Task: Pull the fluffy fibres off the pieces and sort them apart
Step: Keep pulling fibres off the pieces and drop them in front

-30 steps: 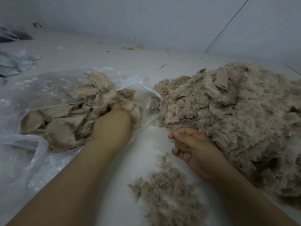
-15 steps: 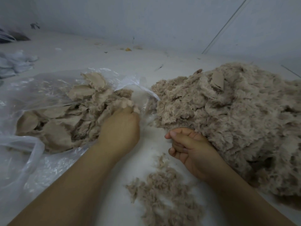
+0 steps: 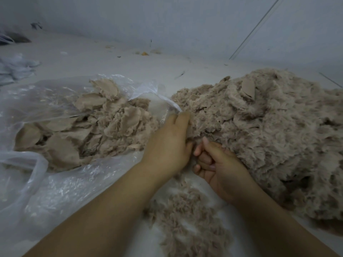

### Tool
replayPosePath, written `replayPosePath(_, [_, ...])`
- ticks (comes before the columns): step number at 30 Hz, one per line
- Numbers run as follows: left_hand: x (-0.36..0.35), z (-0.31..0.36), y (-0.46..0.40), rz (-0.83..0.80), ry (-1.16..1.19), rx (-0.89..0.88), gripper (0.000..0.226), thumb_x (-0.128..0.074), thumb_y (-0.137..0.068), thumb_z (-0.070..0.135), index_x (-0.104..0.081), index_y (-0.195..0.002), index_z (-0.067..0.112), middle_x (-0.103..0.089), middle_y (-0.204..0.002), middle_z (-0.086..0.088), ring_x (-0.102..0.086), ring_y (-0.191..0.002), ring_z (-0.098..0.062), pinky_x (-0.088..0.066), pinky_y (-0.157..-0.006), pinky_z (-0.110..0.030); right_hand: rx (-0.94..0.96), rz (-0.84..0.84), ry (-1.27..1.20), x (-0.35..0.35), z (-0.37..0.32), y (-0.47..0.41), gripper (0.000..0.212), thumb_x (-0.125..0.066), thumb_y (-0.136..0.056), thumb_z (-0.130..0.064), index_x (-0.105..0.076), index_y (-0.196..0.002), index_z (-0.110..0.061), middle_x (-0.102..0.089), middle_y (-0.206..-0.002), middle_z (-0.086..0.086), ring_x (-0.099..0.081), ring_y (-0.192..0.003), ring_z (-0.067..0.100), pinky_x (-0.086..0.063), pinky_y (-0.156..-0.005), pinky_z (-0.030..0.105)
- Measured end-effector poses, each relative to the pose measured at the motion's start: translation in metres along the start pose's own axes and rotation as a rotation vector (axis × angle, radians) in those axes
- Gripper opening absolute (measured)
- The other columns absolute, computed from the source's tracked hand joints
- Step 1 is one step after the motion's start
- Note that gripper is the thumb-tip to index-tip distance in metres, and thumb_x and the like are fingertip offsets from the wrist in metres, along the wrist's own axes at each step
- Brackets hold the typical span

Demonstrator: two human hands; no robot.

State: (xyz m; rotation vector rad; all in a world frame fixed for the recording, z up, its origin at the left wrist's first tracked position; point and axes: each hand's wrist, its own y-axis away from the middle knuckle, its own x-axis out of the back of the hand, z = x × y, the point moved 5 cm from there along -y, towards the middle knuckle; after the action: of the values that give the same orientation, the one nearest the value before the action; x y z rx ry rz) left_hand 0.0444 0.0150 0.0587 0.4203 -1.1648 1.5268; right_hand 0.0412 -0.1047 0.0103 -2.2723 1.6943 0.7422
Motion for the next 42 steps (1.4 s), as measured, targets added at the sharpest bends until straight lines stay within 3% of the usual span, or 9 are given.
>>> replayPosePath(5, [0.009, -0.001, -0.005, 0.183, 0.156, -0.056, 0.011, -0.057, -0.09, 0.008, -0.067, -0.093, 0.006, -0.065, -0.08, -0.007, -0.059, -0.07, -0.023, -0.05, -0.064, -0.042, -0.005, 0.003, 0.021, 0.002, 0.002, -0.001, 0.033, -0.057, -0.081, -0.039, -0.068, -0.07, -0.01, -0.034, -0.049, -0.005, -0.033, -0.038, 0.003, -0.046, -0.051, 0.02])
replayPosePath(10, [0.003, -0.008, 0.007, 0.145, 0.189, -0.093, 0.016, -0.055, -0.095, 0.01, -0.066, -0.084, 0.006, -0.061, -0.073, -0.004, -0.055, -0.066, -0.018, -0.046, -0.061, -0.037, 0.03, -0.02, 0.006, 0.003, 0.0, -0.002, 0.028, -0.055, -0.084, -0.033, -0.073, -0.097, -0.015, -0.036, -0.054, -0.005, -0.037, -0.041, 0.002, -0.045, -0.052, 0.02])
replayPosePath(15, [-0.017, -0.026, 0.012, 0.084, 0.633, 0.31, 0.016, -0.053, -0.097, 0.007, -0.059, -0.083, 0.003, -0.063, -0.072, -0.015, -0.064, -0.067, -0.026, -0.054, -0.062, -0.035, 0.008, 0.025, -0.018, 0.006, 0.003, -0.005, 0.028, -0.05, -0.097, -0.026, -0.061, -0.122, -0.021, -0.037, -0.052, -0.008, -0.035, -0.04, 0.002, -0.046, -0.053, 0.02])
replayPosePath(18, [-0.036, -0.02, 0.021, -0.024, 0.938, 0.539, 0.018, -0.047, -0.101, 0.007, -0.055, -0.09, -0.004, -0.064, -0.073, -0.023, -0.065, -0.063, -0.029, -0.056, -0.059, -0.037, 0.017, 0.013, -0.026, 0.002, 0.0, -0.003, 0.013, -0.055, -0.089, -0.03, -0.067, -0.09, -0.024, -0.036, -0.052, -0.007, -0.035, -0.04, 0.002, -0.044, -0.052, 0.019])
replayPosePath(21, [-0.042, -0.013, 0.03, -0.067, 1.034, 0.595, 0.019, -0.044, -0.102, 0.008, -0.054, -0.089, -0.003, -0.063, -0.073, -0.02, -0.065, -0.057, -0.026, -0.055, -0.055, -0.034, 0.014, 0.058, -0.058, 0.004, 0.001, -0.002, 0.039, -0.051, -0.096, -0.029, -0.054, -0.058, -0.022, -0.035, -0.046, -0.005, -0.041, -0.041, 0.006, -0.041, -0.05, 0.023])
replayPosePath(29, [-0.041, 0.001, 0.053, -0.036, 1.209, 0.705, 0.021, -0.044, -0.102, 0.006, -0.053, -0.083, 0.002, -0.061, -0.072, -0.023, -0.063, -0.061, -0.03, -0.056, -0.061, -0.043, -0.057, 0.091, 0.024, 0.004, 0.001, 0.001, 0.045, -0.059, -0.079, -0.045, -0.034, -0.055, -0.017, -0.03, -0.042, -0.003, -0.034, -0.04, 0.014, -0.035, -0.042, 0.026])
replayPosePath(34, [-0.029, -0.008, 0.059, -0.054, 1.115, 0.699, 0.025, -0.044, -0.102, 0.006, -0.053, -0.079, 0.002, -0.058, -0.057, -0.009, -0.06, -0.047, -0.025, -0.055, -0.065, -0.059, 0.026, 0.088, -0.044, 0.005, -0.005, 0.001, 0.027, -0.059, -0.078, -0.036, -0.049, -0.07, -0.012, -0.031, -0.048, -0.007, -0.033, -0.038, 0.003, -0.038, -0.042, 0.017])
replayPosePath(38, [-0.024, -0.011, 0.055, -0.09, 0.948, 0.629, 0.021, -0.044, -0.101, 0.006, -0.052, -0.083, -0.002, -0.057, -0.071, -0.028, -0.061, -0.055, -0.038, -0.044, -0.037, -0.025, 0.055, -0.02, -0.042, 0.004, -0.007, 0.001, 0.036, -0.053, -0.085, -0.038, -0.065, -0.114, -0.02, -0.034, -0.053, -0.008, -0.035, -0.041, 0.004, -0.04, -0.046, 0.015])
replayPosePath(42, [-0.026, -0.01, 0.052, -0.123, 0.911, 0.63, 0.021, -0.041, -0.101, 0.006, -0.05, -0.085, -0.002, -0.056, -0.07, -0.027, -0.059, -0.048, -0.035, -0.044, -0.038, -0.025, 0.039, -0.014, -0.055, 0.005, -0.004, -0.002, 0.037, -0.045, -0.097, -0.032, -0.049, -0.134, -0.031, -0.035, -0.054, -0.007, -0.033, -0.042, 0.004, -0.042, -0.047, 0.017])
